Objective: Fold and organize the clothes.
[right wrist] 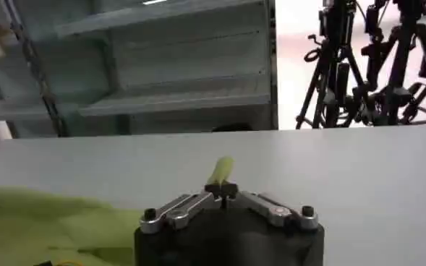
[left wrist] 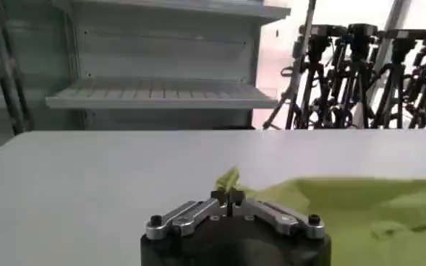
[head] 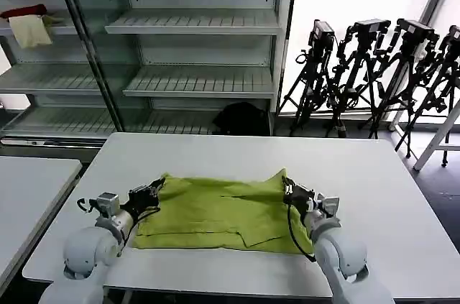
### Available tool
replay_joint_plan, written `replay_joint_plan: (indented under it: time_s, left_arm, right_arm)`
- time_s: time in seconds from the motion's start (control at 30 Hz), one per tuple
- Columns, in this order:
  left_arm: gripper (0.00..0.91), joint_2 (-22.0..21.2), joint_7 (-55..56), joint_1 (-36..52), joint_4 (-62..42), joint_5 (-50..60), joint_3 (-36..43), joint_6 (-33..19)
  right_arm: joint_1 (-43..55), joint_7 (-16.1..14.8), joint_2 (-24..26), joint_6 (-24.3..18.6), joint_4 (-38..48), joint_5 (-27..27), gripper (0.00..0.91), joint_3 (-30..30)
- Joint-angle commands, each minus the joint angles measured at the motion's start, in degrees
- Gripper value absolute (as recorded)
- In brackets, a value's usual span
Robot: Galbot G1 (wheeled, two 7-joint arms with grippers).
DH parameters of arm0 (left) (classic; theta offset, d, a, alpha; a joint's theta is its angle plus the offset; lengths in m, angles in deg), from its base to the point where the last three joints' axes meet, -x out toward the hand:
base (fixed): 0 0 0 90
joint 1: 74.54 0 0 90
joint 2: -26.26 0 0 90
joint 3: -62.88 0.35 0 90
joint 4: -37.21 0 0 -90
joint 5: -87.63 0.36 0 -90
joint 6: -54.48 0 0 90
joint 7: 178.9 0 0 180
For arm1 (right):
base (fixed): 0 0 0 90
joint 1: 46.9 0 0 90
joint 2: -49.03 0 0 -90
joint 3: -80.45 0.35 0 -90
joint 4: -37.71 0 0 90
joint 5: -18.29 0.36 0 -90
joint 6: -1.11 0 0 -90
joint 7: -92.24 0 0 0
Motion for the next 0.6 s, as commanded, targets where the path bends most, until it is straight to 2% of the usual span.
replay_joint_plan:
  time_s: [0.03,0.4,0.6]
  left_arm:
    - [0.0,0.1,-1.6,-11.3,6.3,-0.8,-5.1,-0.5]
    - [0.0,-0.3,-1.9,-15.0,8.0,1.9,-6.2,-0.7]
    - [0.01,-1.0,-1.6,-15.1,8.4,3.0,-5.6,-0.6]
  right_arm:
    - [-10.9,-1.0,0.4,-0.1,-7.7,-2.0,0.0,1.5]
    - [-14.4,-3.3,-0.5,-0.2,-8.9,-7.0,0.0,1.8]
    - [-14.5,-3.3,-1.0,-0.2,-8.4,-9.1,0.0,2.1]
